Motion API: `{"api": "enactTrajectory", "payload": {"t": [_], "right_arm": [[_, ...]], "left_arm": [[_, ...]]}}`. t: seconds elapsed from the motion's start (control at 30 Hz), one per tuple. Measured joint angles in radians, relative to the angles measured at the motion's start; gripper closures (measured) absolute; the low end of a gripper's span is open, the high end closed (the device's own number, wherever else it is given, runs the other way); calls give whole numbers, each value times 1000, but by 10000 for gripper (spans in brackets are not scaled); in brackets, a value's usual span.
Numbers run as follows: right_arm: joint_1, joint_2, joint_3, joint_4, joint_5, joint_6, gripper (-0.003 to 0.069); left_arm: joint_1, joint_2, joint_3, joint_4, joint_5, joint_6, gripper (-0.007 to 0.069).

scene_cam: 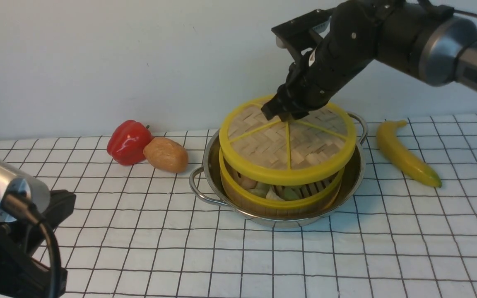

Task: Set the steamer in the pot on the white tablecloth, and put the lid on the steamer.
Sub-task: 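Place the bamboo steamer lid onto the steamer basket in the pot with the right gripper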

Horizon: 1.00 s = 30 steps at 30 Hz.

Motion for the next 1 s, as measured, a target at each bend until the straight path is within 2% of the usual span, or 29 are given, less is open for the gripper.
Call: {"api": "enactTrajectory", "payload": {"t": [1.0], "right_arm": [[10, 77, -10, -4, 25, -24, 519]], "left_arm": [[0, 0, 0, 0, 0, 0, 632]]}}
